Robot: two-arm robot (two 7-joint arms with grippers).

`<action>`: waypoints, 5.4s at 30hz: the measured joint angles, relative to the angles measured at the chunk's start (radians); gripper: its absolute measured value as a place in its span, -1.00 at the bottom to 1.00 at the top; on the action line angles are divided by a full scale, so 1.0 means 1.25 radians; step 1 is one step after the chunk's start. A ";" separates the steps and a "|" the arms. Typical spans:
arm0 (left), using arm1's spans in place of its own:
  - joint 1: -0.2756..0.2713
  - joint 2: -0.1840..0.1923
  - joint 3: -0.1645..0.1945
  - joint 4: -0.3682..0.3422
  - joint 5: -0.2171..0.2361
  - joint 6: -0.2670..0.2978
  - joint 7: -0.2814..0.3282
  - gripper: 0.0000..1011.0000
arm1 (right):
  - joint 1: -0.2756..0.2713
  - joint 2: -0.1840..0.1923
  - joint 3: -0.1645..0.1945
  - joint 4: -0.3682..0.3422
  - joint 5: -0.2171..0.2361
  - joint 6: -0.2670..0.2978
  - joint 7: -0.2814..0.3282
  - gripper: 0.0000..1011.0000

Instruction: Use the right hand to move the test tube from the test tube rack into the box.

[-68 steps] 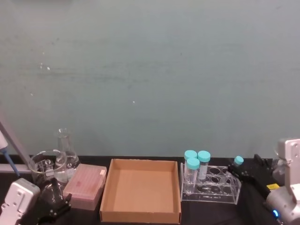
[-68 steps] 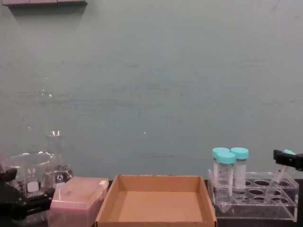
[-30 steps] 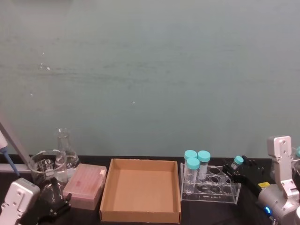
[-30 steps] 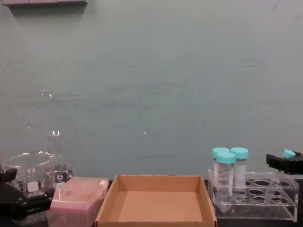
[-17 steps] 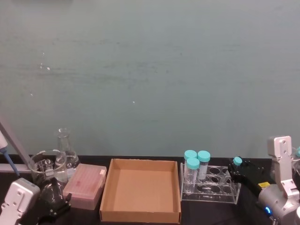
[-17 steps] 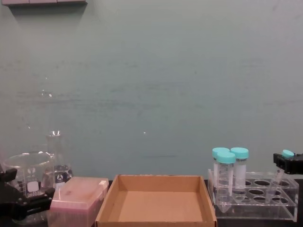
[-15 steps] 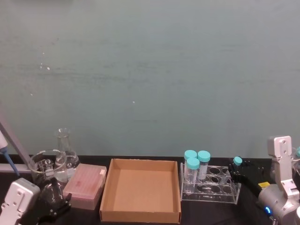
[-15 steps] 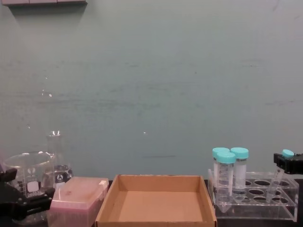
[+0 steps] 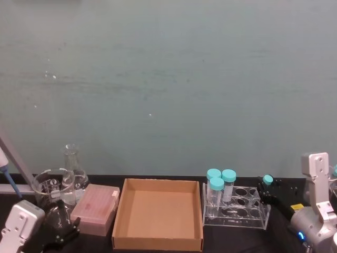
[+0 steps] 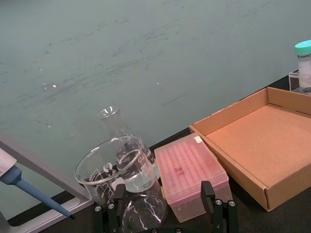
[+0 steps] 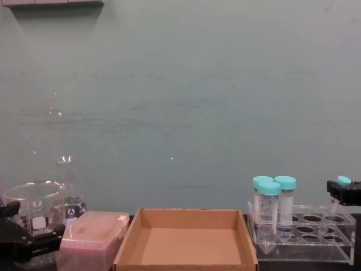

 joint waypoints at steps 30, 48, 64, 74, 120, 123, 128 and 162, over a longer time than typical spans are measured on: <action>0.000 0.000 0.000 0.000 0.000 0.000 0.000 0.98 | -0.042 -0.020 0.104 -0.244 0.041 0.057 0.077 -0.47; 0.000 0.000 0.000 0.000 0.000 0.000 0.000 0.98 | 0.119 -0.129 -0.060 -0.096 -0.023 0.121 0.162 -0.47; 0.000 0.000 0.000 0.000 0.000 0.000 0.000 0.98 | 0.223 -0.231 -0.153 0.130 -0.133 0.118 0.151 -0.47; 0.000 0.000 0.000 0.000 0.000 0.000 0.000 0.98 | 0.225 -0.232 -0.153 0.132 -0.136 0.116 0.148 -0.46; 0.000 0.000 0.000 0.000 0.000 0.000 0.000 0.98 | -0.017 -0.093 0.002 -0.305 -0.131 0.076 0.053 0.98; 0.000 0.000 0.000 0.000 0.000 0.000 0.000 0.98 | -0.066 -0.076 0.034 -0.338 -0.144 0.078 0.017 0.98; 0.000 0.000 0.000 0.000 0.000 0.000 0.000 0.98 | -0.130 -0.064 0.078 -0.365 -0.165 0.100 -0.038 0.98; 0.000 0.000 0.000 0.000 0.000 0.000 0.000 0.98 | -0.157 -0.071 0.103 -0.367 -0.169 0.119 -0.050 0.98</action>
